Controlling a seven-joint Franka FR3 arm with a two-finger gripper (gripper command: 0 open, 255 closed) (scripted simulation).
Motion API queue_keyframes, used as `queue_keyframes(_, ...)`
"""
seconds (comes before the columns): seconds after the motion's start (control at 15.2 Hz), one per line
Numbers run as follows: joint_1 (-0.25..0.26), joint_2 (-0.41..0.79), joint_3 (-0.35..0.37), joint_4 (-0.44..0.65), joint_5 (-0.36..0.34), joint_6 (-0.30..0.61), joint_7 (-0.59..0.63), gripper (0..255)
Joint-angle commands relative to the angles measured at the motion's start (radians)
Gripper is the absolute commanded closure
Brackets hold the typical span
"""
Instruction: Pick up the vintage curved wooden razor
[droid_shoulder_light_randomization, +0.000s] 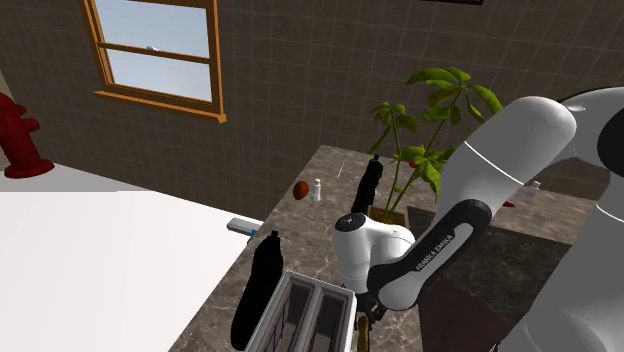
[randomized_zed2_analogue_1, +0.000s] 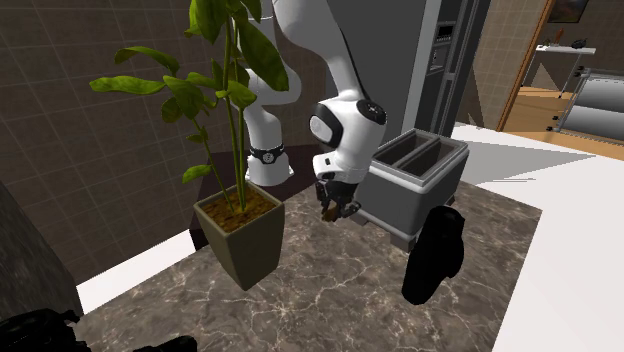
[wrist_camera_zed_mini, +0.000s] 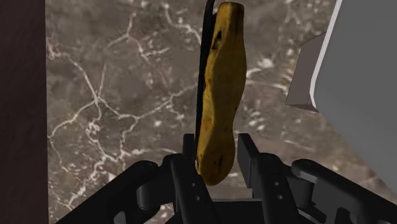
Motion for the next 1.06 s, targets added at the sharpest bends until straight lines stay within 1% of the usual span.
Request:
queue_keyframes(0.0, -0.001, -0.027, 0.012, 0.000, 0.034, -0.021, -0.023, 255)
queue_keyframes(0.26, -0.002, -0.108, 0.028, -0.001, 0.117, -0.081, -0.085, 255)
queue_keyframes(0.53, 0.008, -0.184, 0.028, 0.005, 0.184, -0.145, -0.138, 255)
queue_keyframes(0.86, 0.024, -0.270, 0.017, 0.018, 0.245, -0.230, -0.188, 255)
queue_keyframes(0.99, 0.025, -0.272, 0.016, 0.018, 0.246, -0.232, -0.189, 255)
